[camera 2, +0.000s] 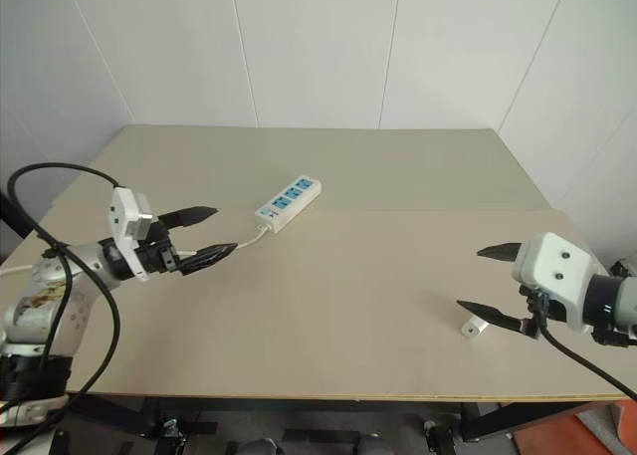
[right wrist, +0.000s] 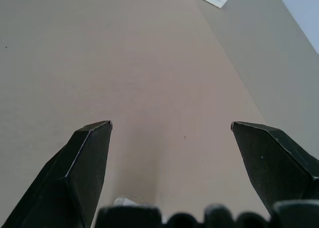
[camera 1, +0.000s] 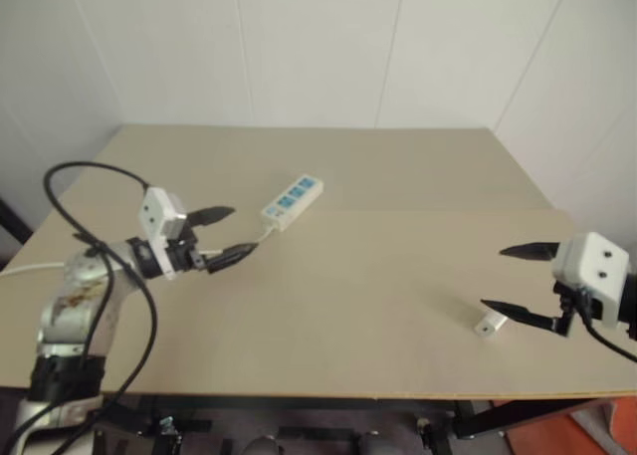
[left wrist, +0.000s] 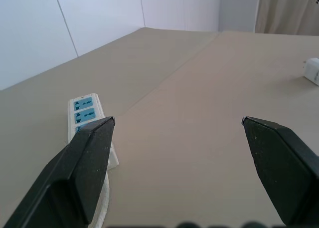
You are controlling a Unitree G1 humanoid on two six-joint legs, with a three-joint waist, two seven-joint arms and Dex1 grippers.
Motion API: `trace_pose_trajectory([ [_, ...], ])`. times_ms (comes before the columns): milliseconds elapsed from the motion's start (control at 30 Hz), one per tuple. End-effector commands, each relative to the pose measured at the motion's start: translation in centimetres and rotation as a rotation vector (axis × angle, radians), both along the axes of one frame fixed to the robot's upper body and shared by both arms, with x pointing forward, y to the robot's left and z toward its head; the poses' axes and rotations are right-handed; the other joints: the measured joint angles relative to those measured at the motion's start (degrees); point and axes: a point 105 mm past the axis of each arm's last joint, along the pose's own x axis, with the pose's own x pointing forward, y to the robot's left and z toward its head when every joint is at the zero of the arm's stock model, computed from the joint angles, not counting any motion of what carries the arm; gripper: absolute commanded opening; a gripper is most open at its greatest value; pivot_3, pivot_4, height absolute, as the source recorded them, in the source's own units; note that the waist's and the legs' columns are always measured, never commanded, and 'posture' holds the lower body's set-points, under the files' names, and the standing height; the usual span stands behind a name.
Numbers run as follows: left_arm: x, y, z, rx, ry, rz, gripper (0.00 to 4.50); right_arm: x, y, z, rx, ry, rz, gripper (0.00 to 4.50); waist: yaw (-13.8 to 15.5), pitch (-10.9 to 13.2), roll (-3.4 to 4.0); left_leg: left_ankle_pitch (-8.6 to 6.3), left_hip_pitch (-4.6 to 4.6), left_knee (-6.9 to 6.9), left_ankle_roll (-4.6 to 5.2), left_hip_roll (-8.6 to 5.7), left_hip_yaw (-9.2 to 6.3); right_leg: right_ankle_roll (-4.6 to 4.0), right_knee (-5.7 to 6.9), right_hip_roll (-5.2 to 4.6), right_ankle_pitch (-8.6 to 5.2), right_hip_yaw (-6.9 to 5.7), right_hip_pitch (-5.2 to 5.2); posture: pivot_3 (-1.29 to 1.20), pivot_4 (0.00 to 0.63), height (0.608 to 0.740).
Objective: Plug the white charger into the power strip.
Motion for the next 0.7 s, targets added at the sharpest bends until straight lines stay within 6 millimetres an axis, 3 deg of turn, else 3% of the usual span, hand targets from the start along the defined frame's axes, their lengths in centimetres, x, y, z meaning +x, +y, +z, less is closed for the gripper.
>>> trace_pose_trajectory([
  [33, 2.6, -0.2, 0.4, 0.021, -0.043, 0.087, 4.45, 0.2, 0.2, 1.1, -0.018, -0.051, 0.014, 4.5, -0.1, 0.0, 0.0, 0.0, 0.0, 0.0, 0.0, -0.01, 0.0, 0.0, 0.02, 0.0, 0.0, 0.01, -0.01, 0.0, 0.15, 0.74],
  [233, 7.3, -0.9, 0.8, 0.005, -0.071, 0.238, 4.45, 0.1, 1.0, 0.9, -0.015, -0.022, 0.072, 4.5, -0.2, 0.0, -0.02, 0.0, 0.13, 0.02, 0.0, -0.03, -0.03, 0.01, 0.04, 0.01, 0.02, 0.0, 0.12, 0.0, 0.15, 0.74],
  [400, 10.4, -1.0, -0.7, 0.028, 0.0, 0.366, 4.45, 0.6, 1.5, 1.3, -0.019, -0.034, 0.088, 4.5, -0.4, 0.0, -0.02, 0.0, 0.13, 0.01, 0.0, -0.03, -0.05, 0.02, 0.04, 0.02, 0.02, 0.01, 0.11, 0.0, 0.15, 0.74],
  [700, 12.7, -1.1, -1.7, -0.027, 0.03, 0.482, 4.45, 1.3, 2.2, 2.1, 0.011, -0.047, 0.088, 4.5, -0.2, 0.0, -0.06, 0.0, -0.02, 0.03, 0.0, -0.06, -0.1, 0.03, 0.04, 0.0, 0.02, -0.03, 0.02, 0.0, 0.15, 0.74],
])
